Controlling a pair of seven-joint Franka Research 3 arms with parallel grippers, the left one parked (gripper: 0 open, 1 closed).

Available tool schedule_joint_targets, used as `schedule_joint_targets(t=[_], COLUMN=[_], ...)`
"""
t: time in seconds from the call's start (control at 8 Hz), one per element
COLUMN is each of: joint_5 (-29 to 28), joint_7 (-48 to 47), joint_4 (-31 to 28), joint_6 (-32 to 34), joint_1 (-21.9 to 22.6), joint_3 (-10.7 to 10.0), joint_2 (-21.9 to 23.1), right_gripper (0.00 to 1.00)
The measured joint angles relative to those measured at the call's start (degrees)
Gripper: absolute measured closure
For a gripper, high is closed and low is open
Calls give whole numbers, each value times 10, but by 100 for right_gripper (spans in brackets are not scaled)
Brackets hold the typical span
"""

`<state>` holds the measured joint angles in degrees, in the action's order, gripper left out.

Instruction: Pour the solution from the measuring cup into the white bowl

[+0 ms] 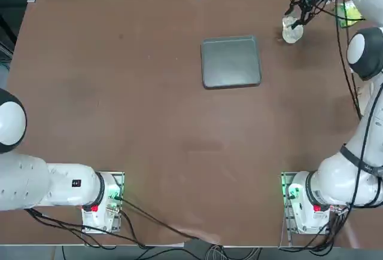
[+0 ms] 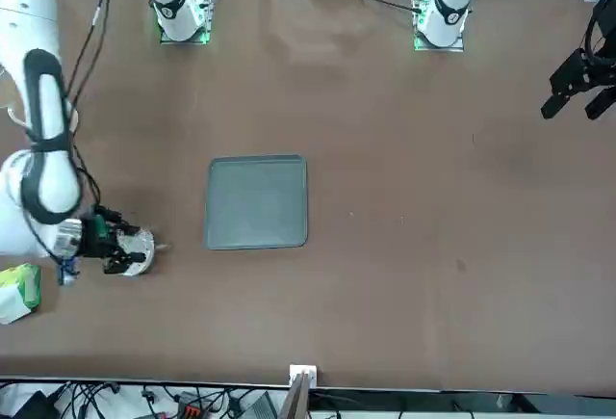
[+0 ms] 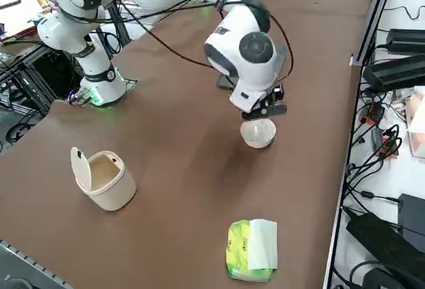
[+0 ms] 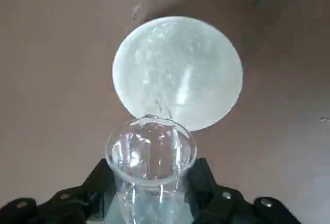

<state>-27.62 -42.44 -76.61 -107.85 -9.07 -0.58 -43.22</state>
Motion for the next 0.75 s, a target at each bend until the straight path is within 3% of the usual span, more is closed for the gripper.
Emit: schedule_joint_targets(t=[0.75], joint_5=[-142], joint_7=[30], joint_4=[-3], joint_6=[10], joint_1=[-32], joint_3=[0], joint_2=[-8], right_gripper=[26])
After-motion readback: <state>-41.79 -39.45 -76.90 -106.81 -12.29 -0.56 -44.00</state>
